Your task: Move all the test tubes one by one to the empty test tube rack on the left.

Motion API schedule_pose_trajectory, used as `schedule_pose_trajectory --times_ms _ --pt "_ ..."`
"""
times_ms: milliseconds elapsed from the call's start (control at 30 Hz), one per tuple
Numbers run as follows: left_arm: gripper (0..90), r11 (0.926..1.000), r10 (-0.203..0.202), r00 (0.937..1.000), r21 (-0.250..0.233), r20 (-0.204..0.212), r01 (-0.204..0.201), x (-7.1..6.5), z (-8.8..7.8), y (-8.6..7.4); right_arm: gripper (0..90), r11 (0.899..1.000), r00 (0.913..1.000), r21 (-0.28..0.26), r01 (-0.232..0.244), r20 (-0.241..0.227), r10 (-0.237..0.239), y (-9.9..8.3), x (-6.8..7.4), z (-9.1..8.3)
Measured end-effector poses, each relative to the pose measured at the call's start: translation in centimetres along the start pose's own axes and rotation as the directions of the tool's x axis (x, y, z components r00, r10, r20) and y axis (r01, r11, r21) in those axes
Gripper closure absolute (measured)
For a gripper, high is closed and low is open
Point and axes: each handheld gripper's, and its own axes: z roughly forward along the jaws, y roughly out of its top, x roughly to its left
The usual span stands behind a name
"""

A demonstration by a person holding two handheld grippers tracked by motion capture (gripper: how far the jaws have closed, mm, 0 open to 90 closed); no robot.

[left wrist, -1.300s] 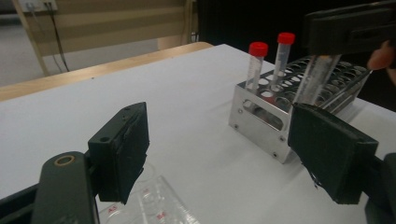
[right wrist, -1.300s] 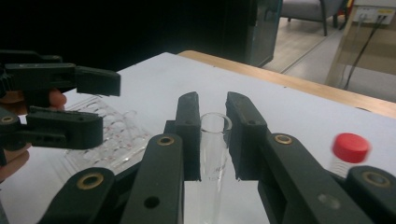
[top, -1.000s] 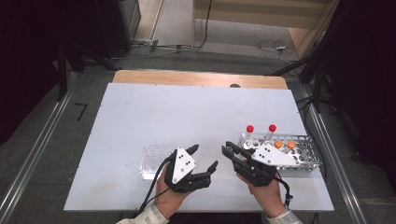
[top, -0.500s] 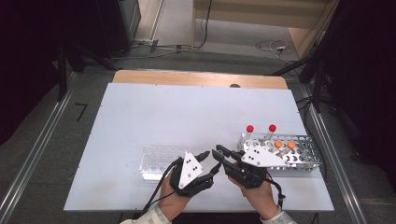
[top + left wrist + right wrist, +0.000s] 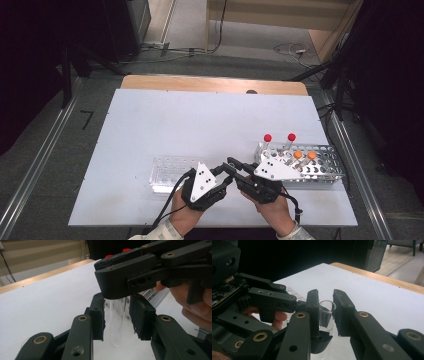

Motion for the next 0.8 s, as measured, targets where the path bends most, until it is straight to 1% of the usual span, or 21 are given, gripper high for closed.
schedule_pose_trajectory --times_ms 133,333,400,533,700,800 --pt "69.5 1.0 -0.004 1.0 -0.004 0.0 0.004 0.08 -0.05 0.01 73.4 1.0 1.0 -0.001 0.0 -0.003 0.0 -0.01 0.07 0.01" --pt "74.5 0.9995 -0.031 0.9993 0.001 0.023 0.031 0.31 -0.09 0.01 73.3 1.0 1.0 -0.005 -0.003 -0.005 0.003 0.01 0.11 -0.03" --pt "74.8 0.9993 -0.038 0.9989 0.0 0.029 0.038 0.33 -0.07 0.01 73.4 1.0 1.0 -0.005 -0.005 -0.005 0.005 0.01 0.12 -0.03" --pt "76.0 0.9994 -0.036 0.9988 0.0 0.034 0.036 0.31 -0.07 0.0 73.2 1.0 1.0 -0.006 -0.007 -0.007 0.007 0.0 0.09 -0.03" --pt "76.6 0.9991 -0.042 0.9983 -0.007 0.041 0.043 0.33 -0.13 0.02 72.3 1.0 0.9998 -0.009 -0.014 -0.013 0.014 0.01 0.03 -0.06" --pt "76.7 0.999 -0.043 0.9984 -0.007 0.038 0.043 0.4 -0.19 0.04 64.1 1.0 0.9995 -0.018 -0.02 -0.023 0.02 0.09 -0.05 -0.17"
